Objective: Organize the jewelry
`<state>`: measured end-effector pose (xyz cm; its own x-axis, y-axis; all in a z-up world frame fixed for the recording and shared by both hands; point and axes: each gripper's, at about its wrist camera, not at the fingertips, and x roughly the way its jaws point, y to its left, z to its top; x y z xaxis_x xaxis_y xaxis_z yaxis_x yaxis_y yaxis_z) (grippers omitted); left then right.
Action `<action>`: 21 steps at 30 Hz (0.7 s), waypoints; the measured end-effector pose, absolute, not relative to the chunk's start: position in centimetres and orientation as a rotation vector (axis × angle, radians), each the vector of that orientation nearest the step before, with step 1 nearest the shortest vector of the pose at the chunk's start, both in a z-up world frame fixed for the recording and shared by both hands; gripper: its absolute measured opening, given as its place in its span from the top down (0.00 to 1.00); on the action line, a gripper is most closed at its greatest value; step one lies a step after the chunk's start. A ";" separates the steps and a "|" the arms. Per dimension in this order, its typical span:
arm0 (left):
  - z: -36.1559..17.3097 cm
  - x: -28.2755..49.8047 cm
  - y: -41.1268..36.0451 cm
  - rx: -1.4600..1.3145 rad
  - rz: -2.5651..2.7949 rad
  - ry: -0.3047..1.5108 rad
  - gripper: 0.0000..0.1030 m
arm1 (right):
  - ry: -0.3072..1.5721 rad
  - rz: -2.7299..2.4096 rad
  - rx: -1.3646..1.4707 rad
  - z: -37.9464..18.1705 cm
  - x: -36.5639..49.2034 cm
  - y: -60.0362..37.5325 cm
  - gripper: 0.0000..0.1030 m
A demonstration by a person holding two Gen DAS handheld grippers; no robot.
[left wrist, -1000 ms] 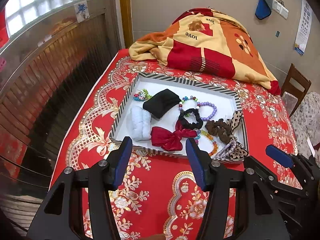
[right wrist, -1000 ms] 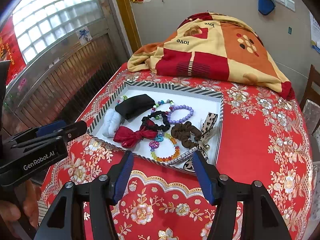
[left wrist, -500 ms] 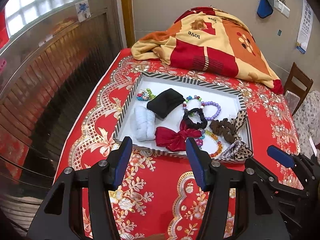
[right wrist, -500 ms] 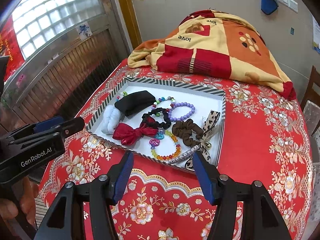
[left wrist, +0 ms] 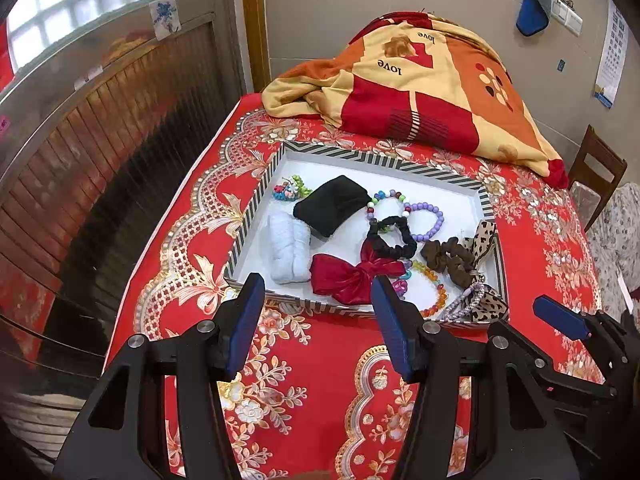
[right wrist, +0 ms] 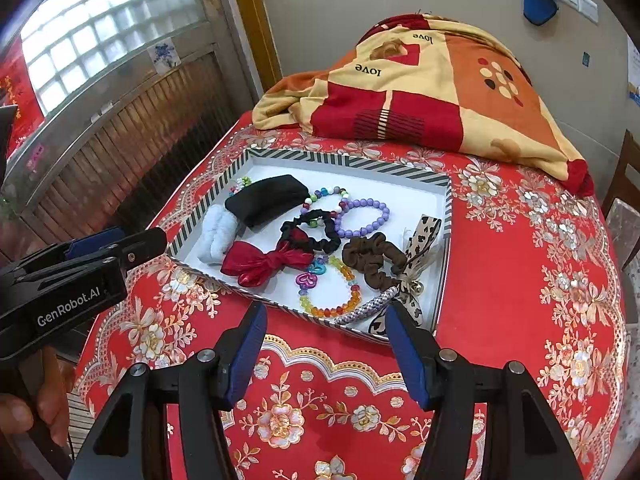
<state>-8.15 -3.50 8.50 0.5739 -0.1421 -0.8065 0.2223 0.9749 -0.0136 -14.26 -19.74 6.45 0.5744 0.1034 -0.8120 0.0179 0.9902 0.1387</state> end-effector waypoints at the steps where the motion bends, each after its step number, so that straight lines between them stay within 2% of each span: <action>1: 8.5 -8.2 -3.5 0.094 -0.214 0.936 0.46 | 0.960 0.051 0.137 6.4 -14.2 -19.7 0.43; 21: 7.8 -7.8 -3.8 0.096 -0.214 0.949 0.46 | 0.969 0.054 0.130 6.2 -13.9 -19.9 0.42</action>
<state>-7.83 -3.81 7.83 0.5635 -0.1392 -0.8143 0.2236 0.9746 -0.0118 -13.86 -19.85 6.15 0.5657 0.1037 -0.8181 0.0124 0.9909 0.1342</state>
